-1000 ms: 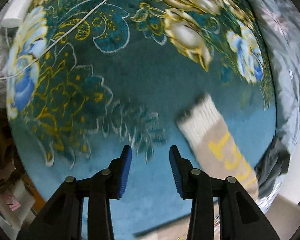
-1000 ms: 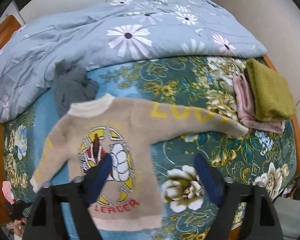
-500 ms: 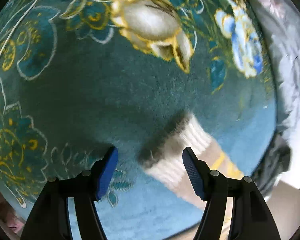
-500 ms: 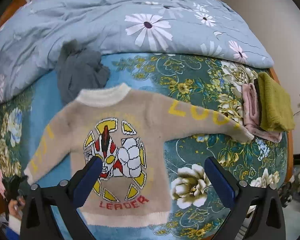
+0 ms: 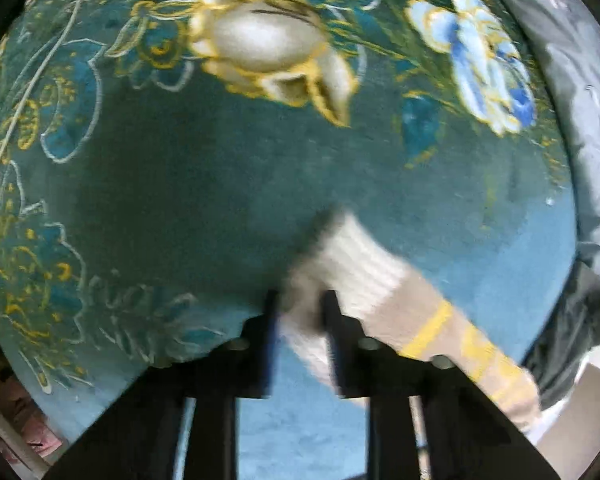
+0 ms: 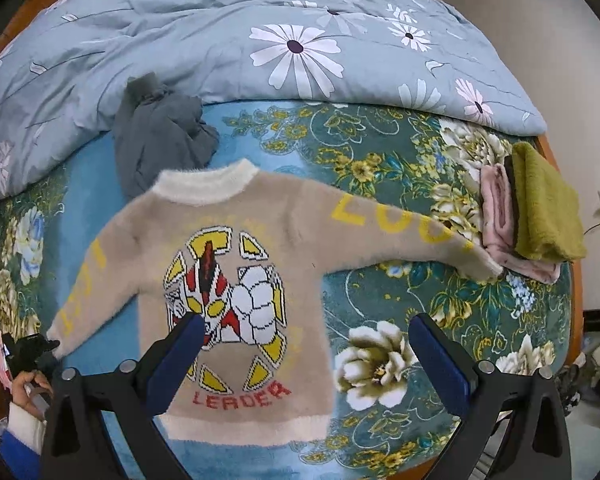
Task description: Fold clothes
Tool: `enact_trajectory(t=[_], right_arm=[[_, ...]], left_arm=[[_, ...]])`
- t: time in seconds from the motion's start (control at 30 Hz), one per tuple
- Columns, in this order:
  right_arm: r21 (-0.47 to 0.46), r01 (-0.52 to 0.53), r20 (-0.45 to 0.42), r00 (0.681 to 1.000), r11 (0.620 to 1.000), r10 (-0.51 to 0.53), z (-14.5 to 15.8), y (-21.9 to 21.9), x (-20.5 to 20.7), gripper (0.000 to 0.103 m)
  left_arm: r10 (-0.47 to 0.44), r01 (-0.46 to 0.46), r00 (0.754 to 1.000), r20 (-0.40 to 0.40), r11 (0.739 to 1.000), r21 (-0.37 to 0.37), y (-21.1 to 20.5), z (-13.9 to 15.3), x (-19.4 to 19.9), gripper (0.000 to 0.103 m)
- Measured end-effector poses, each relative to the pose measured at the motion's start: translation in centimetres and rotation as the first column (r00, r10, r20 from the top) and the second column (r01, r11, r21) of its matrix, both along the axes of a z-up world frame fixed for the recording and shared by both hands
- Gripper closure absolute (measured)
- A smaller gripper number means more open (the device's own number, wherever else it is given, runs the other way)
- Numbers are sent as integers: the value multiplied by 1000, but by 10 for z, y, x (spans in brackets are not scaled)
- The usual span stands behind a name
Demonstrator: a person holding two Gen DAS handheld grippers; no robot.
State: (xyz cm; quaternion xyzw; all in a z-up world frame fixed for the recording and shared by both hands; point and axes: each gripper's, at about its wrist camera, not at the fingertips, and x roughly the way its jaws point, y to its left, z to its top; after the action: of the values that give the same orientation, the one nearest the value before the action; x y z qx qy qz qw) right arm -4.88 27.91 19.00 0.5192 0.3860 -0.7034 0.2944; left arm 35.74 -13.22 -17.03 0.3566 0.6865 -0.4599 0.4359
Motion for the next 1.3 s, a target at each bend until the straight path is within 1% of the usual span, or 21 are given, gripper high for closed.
enact_trajectory(t=[0.13, 0.27, 0.33, 0.4, 0.47, 0.5, 0.57, 0.67, 0.7, 0.73, 0.8, 0.87, 0.93, 0.97, 1.07, 1.2, 1.27, 1.3], right_arm=[[-48, 46, 13, 999, 998, -45, 12, 24, -13, 0], [-104, 127, 54, 991, 986, -122, 17, 50, -33, 0], [-133, 181, 110, 980, 974, -167, 14, 66, -45, 0], [-145, 196, 143, 974, 970, -176, 8, 80, -55, 0], [-154, 206, 172, 969, 966, -179, 3, 95, -64, 0], [-158, 211, 187, 966, 965, -180, 0, 102, -69, 0], [-167, 221, 215, 959, 961, -183, -5, 116, -79, 0], [-179, 236, 258, 948, 955, -186, -14, 138, -93, 0], [-183, 241, 272, 944, 953, -187, -16, 145, -98, 0], [-186, 246, 286, 940, 951, -187, -19, 152, -103, 0], [-199, 264, 313, 930, 944, -194, -25, 165, -118, 0], [-209, 286, 336, 919, 935, -206, -31, 175, -133, 0], [-220, 311, 356, 908, 925, -220, -36, 185, -149, 0], [-225, 322, 364, 903, 919, -227, -38, 190, -156, 0], [-232, 349, 377, 893, 908, -247, -44, 205, -178, 0], [-218, 411, 400, 865, 885, -303, -60, 235, -207, 0], [-206, 445, 412, 847, 871, -336, -70, 249, -221, 0], [-201, 461, 417, 839, 864, -350, -74, 255, -226, 0]], left_arm=[[27, -29, 998, -64, 999, -32, 0, 18, 5, 89], [9, -26, 991, -135, 992, -127, 3, 60, 8, 89], [-32, 0, 984, -177, 984, -176, 2, 86, 2, 89], [-89, 38, 972, -217, 973, -228, -1, 116, -9, 90], [-167, 87, 954, -247, 949, -304, -8, 156, -29, 90], [-204, 105, 941, -271, 936, -337, -6, 175, -45, 90], [-286, 148, 904, -317, 906, -397, 4, 216, -71, 90], [-412, 230, 840, -352, 860, -456, 36, 274, -134, 90], [-451, 259, 816, -361, 844, -469, 50, 288, -155, 90], [-492, 291, 790, -364, 825, -483, 64, 302, -178, 90], [-581, 371, 738, -344, 774, -513, 97, 323, -226, 90], [-634, 437, 704, -320, 742, -509, 124, 330, -265, 90], [-679, 507, 670, -301, 715, -482, 155, 330, -312, 90], [-690, 533, 664, -289, 707, -464, 166, 326, -328, 90], [-726, 617, 646, -235, 679, -399, 204, 303, -378, 90], [-781, 719, 611, -128, 616, -322, 236, 272, -432, 90], [-804, 761, 590, -71, 584, -282, 252, 263, -450, 90], [-811, 774, 582, -56, 574, -267, 257, 258, -454, 90]])
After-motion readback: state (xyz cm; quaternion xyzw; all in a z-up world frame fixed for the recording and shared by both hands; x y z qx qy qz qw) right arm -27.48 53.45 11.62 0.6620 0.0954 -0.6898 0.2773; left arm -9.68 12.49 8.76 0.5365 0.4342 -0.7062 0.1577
